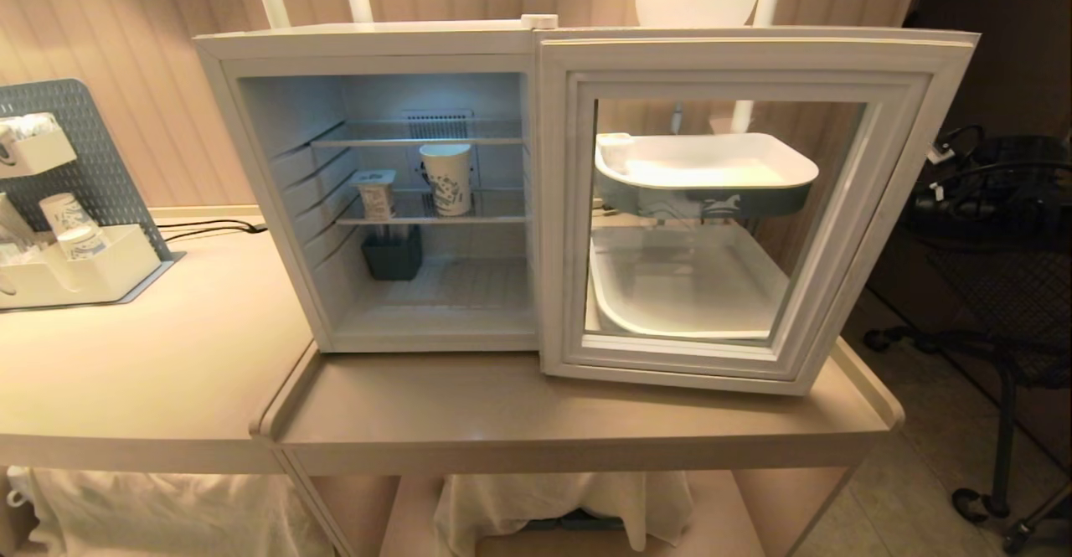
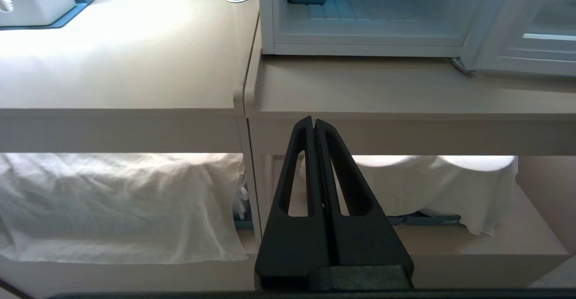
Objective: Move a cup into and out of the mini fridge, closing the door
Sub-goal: Close the freezer door
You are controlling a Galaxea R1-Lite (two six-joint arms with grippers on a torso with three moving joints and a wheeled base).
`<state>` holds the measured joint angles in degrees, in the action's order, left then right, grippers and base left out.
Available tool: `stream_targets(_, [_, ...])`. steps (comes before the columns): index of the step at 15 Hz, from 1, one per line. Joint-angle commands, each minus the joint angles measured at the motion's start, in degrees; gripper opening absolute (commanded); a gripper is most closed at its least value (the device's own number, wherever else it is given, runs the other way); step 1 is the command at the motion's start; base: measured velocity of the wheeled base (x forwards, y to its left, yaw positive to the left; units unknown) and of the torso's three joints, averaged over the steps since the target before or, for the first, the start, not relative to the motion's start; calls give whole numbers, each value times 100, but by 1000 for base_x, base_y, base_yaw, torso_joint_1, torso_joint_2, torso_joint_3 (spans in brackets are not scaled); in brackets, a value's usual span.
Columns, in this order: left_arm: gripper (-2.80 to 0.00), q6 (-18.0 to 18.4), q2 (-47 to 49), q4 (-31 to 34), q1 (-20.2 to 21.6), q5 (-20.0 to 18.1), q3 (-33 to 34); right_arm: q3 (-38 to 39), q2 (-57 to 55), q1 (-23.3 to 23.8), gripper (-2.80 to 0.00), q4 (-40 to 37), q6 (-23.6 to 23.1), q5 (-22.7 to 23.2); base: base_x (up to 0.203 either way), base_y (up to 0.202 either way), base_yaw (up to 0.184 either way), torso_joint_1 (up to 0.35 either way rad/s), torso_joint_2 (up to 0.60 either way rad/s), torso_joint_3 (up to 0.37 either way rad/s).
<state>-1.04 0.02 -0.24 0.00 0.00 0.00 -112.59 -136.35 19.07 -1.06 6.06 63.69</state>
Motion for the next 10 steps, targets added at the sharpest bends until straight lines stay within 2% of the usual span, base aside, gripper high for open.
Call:
stream_targets(1, [-280, -2, -2, -2, 0, 0, 0, 8, 27, -257, -280, -61, 10, -62, 0, 0, 0, 0, 0, 0])
stream_targets(4, [-280, -2, -2, -2, 2, 0, 0, 76, 404, -300, -280, -555, -3, -74, 0, 0, 0, 0, 0, 0])
stream_targets(6, [-280, 1, -2, -2, 8, 0, 0, 225, 650, -301, -280, -755, -20, -287, 0, 0, 0, 0, 0, 0])
stream_targets(10, [-280, 16, -2, -3, 0, 0, 0, 1360, 1714, -292, -280, -915, -305, -654, 0, 0, 0, 0, 0, 0])
